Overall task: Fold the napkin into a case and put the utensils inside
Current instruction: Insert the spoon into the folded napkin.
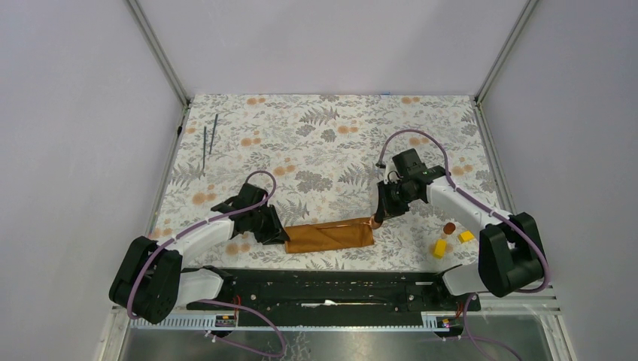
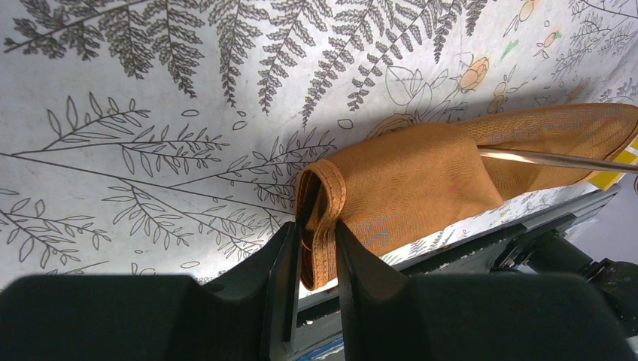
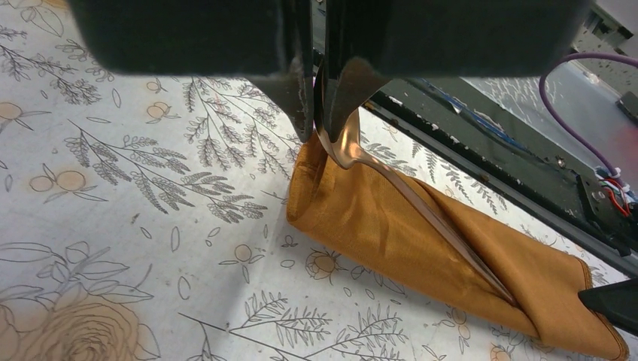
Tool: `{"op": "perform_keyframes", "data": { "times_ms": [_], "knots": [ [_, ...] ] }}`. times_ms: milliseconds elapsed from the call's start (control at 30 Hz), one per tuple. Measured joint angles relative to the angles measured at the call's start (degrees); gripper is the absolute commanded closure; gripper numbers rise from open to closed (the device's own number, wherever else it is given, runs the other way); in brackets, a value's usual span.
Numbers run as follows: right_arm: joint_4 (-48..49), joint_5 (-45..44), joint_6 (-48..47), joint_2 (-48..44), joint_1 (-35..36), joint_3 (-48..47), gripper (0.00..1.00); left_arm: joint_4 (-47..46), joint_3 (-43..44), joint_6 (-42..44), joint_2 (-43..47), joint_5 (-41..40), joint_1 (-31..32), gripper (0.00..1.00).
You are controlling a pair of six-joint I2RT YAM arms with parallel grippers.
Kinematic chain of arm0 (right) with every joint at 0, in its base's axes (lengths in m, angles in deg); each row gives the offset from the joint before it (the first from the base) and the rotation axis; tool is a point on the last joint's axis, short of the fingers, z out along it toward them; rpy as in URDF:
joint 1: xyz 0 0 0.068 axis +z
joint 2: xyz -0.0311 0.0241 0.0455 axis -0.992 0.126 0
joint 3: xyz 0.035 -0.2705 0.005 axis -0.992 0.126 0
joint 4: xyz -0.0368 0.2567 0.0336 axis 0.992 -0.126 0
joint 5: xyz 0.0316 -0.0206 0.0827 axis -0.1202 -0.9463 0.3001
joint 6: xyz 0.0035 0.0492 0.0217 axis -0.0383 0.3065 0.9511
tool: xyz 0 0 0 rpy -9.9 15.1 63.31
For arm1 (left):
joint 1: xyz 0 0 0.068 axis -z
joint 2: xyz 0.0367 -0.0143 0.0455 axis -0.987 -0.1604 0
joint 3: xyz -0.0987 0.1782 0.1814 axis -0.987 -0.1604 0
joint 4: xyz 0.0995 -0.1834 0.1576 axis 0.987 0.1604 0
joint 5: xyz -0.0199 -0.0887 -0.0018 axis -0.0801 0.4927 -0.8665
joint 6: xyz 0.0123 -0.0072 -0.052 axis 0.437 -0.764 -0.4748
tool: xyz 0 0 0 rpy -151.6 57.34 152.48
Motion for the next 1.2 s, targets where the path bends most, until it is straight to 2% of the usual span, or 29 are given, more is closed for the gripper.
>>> {"op": "perform_keyframes", "data": {
  "times_ms": [467,900,1200],
  "knots": [
    [6.88,-0.09,9.60,1.73,8.28,2.27,1.00,-0.24,-0.24,-0.15,0.00,0.00,0.00,0.74],
    [19.43,1.31,17.77,6.82,9.77,5.40,1.00,-0.44,-0.33,-0.17,0.00,0.00,0.00,0.74],
    [23.71,2.49,16.92,10.40,10.47,5.44,0.97,-0.44,-0.33,-0.33,0.00,-0.07,0.00,0.74]
  ]
}}
